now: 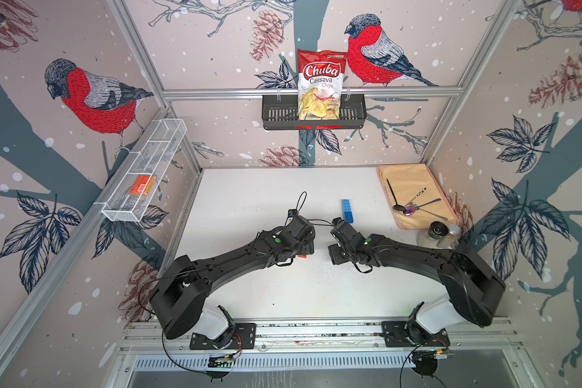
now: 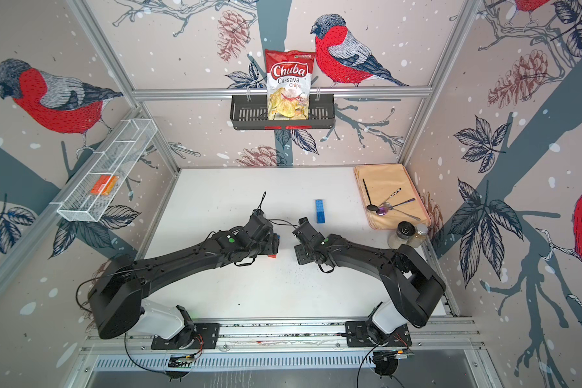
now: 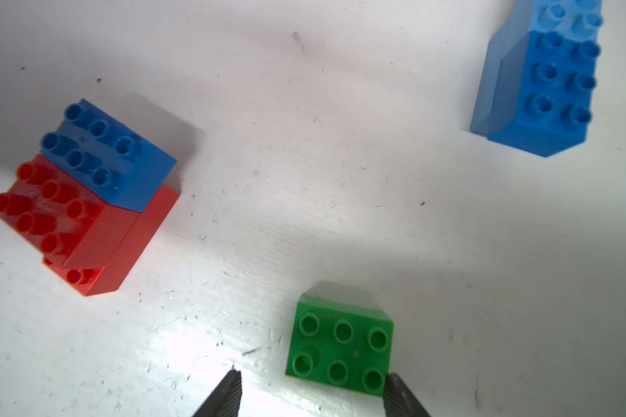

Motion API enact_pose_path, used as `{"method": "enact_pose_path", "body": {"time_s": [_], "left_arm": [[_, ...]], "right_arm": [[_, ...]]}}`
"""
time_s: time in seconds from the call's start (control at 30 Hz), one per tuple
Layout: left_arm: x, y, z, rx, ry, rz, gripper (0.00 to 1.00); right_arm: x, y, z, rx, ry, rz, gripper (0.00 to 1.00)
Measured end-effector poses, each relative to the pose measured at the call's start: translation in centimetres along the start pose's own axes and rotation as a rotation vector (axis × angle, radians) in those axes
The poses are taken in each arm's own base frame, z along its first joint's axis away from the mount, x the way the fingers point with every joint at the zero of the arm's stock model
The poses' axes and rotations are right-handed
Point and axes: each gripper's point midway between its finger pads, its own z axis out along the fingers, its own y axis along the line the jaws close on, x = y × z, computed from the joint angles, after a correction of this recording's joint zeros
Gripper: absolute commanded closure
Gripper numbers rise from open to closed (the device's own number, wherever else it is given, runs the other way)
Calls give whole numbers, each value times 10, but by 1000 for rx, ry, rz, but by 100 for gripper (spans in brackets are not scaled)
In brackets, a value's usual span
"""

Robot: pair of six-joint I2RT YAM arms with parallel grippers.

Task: Assemble a rectangle with lego
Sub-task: Place the lego brick at the center of the board, then pick up the lego brick from the center of the board.

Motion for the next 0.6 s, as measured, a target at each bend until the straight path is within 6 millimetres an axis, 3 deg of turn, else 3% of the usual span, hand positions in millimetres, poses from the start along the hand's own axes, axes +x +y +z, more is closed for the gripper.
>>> {"method": "enact_pose_path", "body": {"time_s": [0.13,0.33,0.6], "left_arm": [[-15,-3,-15,10,-50,62,25],[-30,13,-27,-10,-96,71,25],[-24,47,-25,-37,-80,35,24]], "right_arm": [[4,-7,-1,24,-3,-18,34],[9,-5,6,27,8,-7,35],[18,-2,22,66,7,-11,40]]}}
